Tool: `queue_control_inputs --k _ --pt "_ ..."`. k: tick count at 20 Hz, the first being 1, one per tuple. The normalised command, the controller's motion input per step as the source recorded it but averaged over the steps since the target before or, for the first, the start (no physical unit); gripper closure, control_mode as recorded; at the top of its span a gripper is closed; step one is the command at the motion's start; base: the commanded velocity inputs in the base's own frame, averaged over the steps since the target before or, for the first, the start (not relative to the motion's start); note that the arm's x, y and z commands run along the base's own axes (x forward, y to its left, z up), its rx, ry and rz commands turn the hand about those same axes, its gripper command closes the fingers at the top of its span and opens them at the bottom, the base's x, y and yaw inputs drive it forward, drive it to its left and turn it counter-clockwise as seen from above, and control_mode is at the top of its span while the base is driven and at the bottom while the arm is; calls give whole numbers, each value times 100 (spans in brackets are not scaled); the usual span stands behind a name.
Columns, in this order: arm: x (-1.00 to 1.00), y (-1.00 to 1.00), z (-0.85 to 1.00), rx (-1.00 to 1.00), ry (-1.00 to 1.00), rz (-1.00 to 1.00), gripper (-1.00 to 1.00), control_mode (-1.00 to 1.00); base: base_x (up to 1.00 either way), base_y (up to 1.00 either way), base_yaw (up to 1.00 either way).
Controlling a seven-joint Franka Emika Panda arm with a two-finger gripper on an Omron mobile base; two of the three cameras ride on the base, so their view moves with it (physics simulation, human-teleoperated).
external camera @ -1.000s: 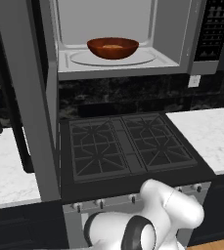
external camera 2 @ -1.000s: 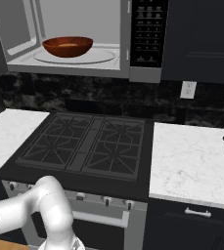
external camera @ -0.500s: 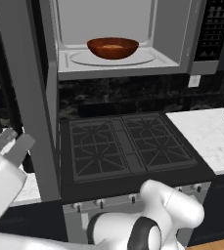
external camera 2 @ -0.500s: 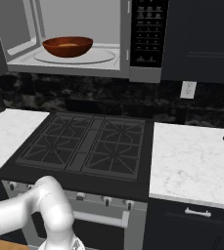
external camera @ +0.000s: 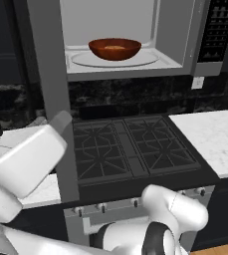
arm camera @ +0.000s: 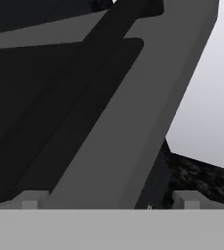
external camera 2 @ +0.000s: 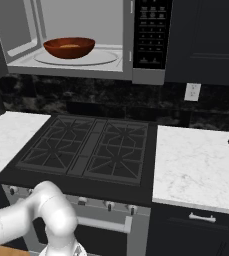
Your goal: Open the microwave, place the bowl with waffle inside the microwave, then close the microwave door and turn it on.
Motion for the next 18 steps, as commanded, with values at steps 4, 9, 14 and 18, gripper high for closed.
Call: queue_control_inputs --k 4,9,14,18 --pt "32 -85 37 0 1 -9 -100 -100 0 0 0" --pt "40 -92 34 0 0 -9 -100 -100 0 0 0" --pt "56 -87 13 2 0 -8 -100 -100 0 0 0" --pt "75 -67 0 0 0 -2 -100 -100 0 0 0"
